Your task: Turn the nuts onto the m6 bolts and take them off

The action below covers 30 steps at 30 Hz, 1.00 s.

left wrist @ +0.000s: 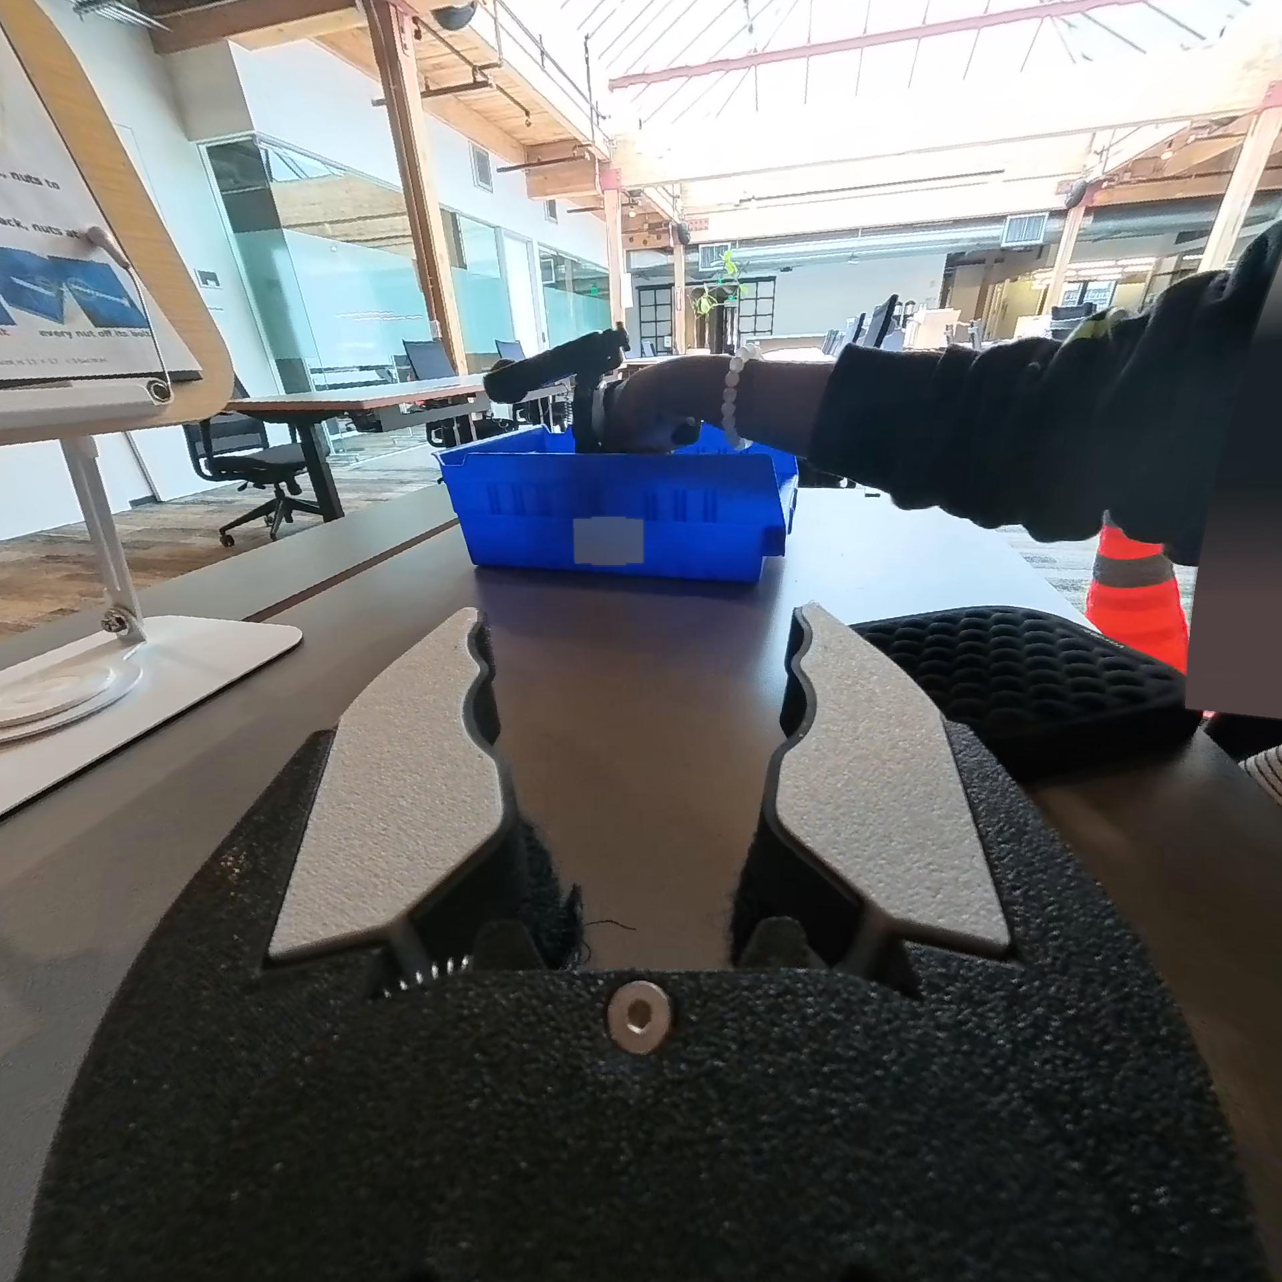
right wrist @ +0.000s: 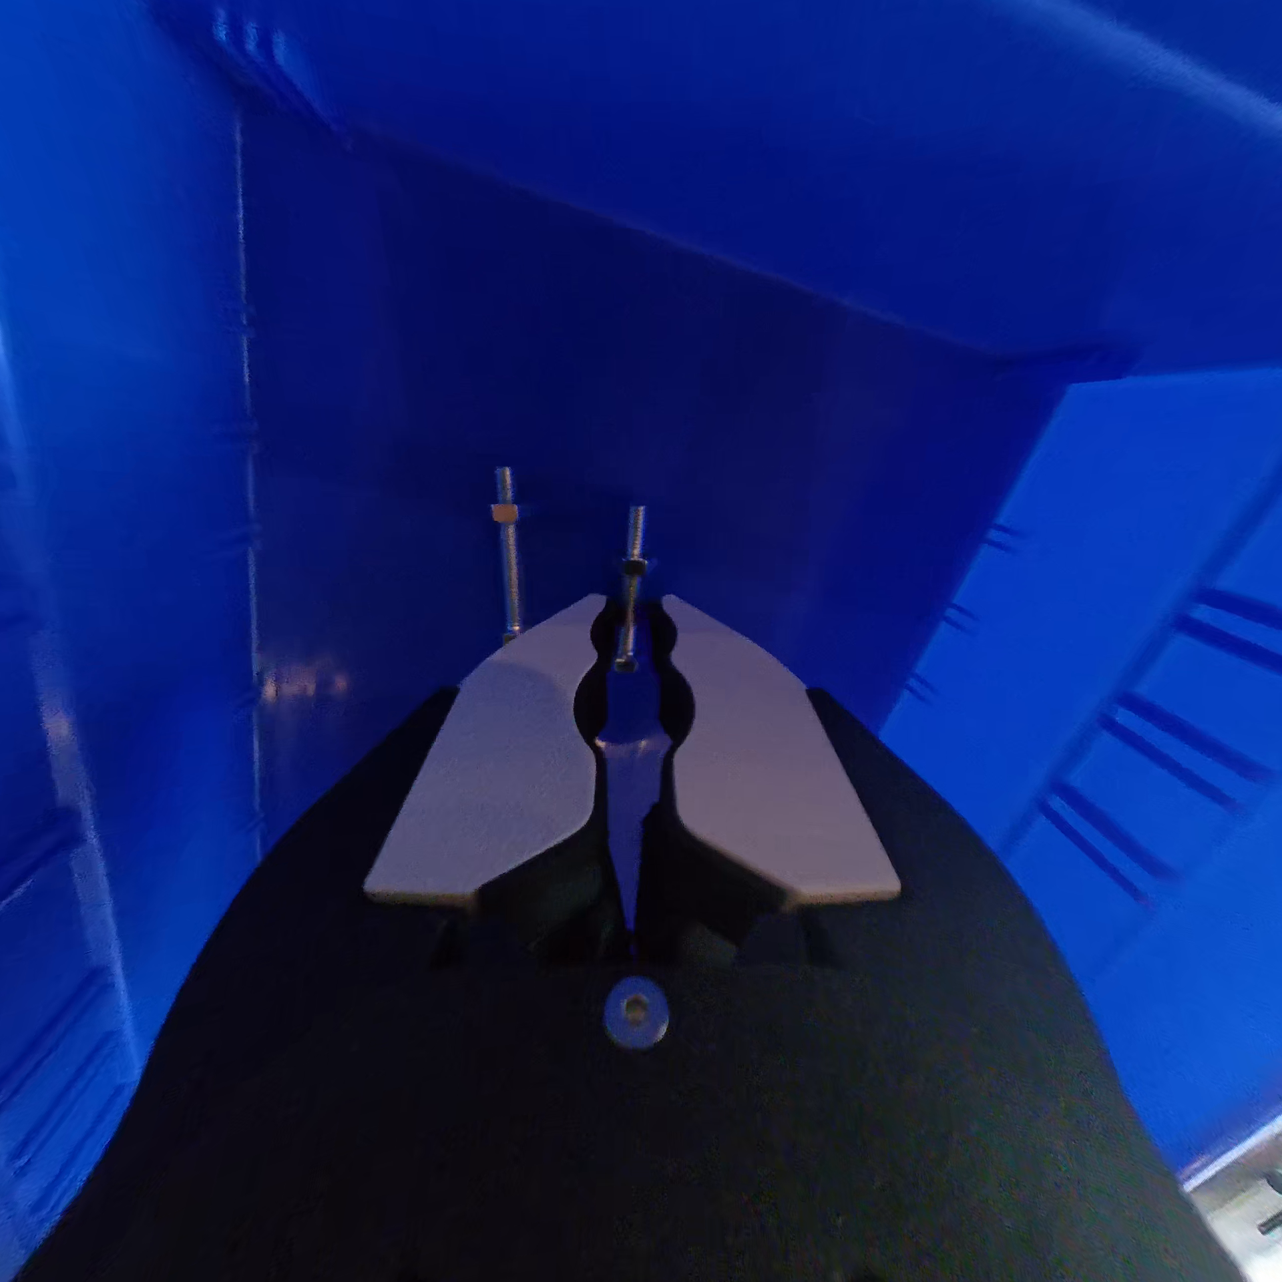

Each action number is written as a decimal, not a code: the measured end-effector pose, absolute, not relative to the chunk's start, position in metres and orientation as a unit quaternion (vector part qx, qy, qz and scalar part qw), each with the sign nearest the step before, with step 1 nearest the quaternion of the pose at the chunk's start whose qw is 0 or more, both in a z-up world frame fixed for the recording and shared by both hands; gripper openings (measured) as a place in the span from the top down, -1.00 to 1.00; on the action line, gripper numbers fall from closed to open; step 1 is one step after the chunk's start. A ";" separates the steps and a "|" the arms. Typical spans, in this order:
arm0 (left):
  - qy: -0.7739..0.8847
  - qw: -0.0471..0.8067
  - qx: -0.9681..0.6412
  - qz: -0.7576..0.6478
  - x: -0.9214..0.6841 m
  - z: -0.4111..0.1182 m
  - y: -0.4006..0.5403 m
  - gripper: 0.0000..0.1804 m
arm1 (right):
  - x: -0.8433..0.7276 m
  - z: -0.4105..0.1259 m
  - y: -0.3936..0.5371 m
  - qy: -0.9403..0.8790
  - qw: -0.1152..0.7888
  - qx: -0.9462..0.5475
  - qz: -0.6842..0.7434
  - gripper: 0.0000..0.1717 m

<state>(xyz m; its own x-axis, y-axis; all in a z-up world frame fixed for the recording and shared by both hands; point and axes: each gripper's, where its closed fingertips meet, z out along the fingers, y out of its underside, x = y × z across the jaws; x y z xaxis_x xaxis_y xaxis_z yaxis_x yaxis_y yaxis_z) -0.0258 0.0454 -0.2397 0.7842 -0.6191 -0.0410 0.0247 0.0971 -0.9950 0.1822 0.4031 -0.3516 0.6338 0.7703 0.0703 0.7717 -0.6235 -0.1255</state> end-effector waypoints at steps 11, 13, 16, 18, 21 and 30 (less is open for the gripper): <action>0.235 0.703 -0.631 -0.226 -0.026 -0.239 0.045 0.12 | 0.158 -0.285 0.399 -0.395 0.251 -0.880 0.086 0.49; 0.235 0.703 -0.631 -0.227 -0.026 -0.239 0.045 0.13 | 0.144 -0.253 0.384 -0.390 0.317 -0.853 0.137 0.36; 0.236 0.703 -0.631 -0.226 -0.026 -0.239 0.045 0.14 | 0.122 -0.203 0.346 -0.399 0.409 -0.793 0.212 0.26; 0.236 0.703 -0.632 -0.225 -0.026 -0.240 0.045 0.14 | 0.106 -0.173 0.311 -0.410 0.462 -0.743 0.259 0.17; 0.235 0.703 -0.632 -0.224 -0.027 -0.240 0.045 0.15 | 0.087 -0.149 0.252 -0.429 0.497 -0.682 0.321 0.03; 0.242 0.700 -0.639 -0.206 -0.031 -0.242 0.046 0.18 | 0.033 -0.185 0.116 -0.444 0.535 -0.575 0.432 0.04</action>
<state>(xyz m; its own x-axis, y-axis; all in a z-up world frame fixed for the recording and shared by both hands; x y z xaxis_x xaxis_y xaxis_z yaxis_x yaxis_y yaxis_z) -0.0307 0.0459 -0.2418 0.7976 -0.5985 -0.0753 -0.0211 0.0971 -0.9950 0.0331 0.1156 -0.1848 0.2323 0.9724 -0.0215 0.0489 -0.0337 -0.9982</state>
